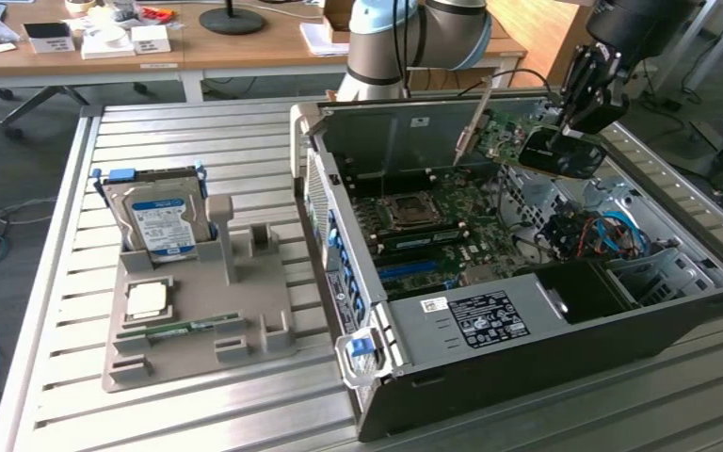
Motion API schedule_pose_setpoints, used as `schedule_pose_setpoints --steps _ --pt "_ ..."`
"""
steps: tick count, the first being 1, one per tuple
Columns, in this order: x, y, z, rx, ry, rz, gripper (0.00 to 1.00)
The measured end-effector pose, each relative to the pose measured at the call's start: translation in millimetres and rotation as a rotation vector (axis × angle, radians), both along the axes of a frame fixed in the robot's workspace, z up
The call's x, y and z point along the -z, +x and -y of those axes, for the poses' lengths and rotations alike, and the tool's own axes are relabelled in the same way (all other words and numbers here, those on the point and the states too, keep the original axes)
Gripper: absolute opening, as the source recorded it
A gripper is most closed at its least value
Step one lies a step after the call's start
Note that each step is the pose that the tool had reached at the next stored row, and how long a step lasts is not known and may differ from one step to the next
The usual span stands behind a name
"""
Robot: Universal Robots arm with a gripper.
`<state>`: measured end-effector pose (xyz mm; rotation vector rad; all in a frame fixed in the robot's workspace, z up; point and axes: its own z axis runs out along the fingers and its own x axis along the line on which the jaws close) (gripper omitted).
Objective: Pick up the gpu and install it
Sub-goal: 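Insert the gpu into the slot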
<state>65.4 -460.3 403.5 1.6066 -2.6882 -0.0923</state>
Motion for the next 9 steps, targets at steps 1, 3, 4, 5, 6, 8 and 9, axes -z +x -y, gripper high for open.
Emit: schedule_pose_setpoints --steps 1,3,4,5,6,8,9 --pt "0.0 0.0 0.0 -0.001 0.0 0.0 0.27" --pt "-0.1 0.0 0.0 -0.008 -0.0001 0.0 0.27" --pt "0.0 0.0 0.0 -0.015 -0.0001 0.0001 0.27" --pt "0.0 0.0 0.1 -0.023 0.0 0.0 0.27" --pt "0.1 0.0 0.0 -0.031 0.0 0.0 0.27" --pt "0.1 0.0 0.0 -0.049 -0.0001 0.0 0.27" --pt "0.1 0.0 0.0 -0.059 0.0 0.0001 0.27"
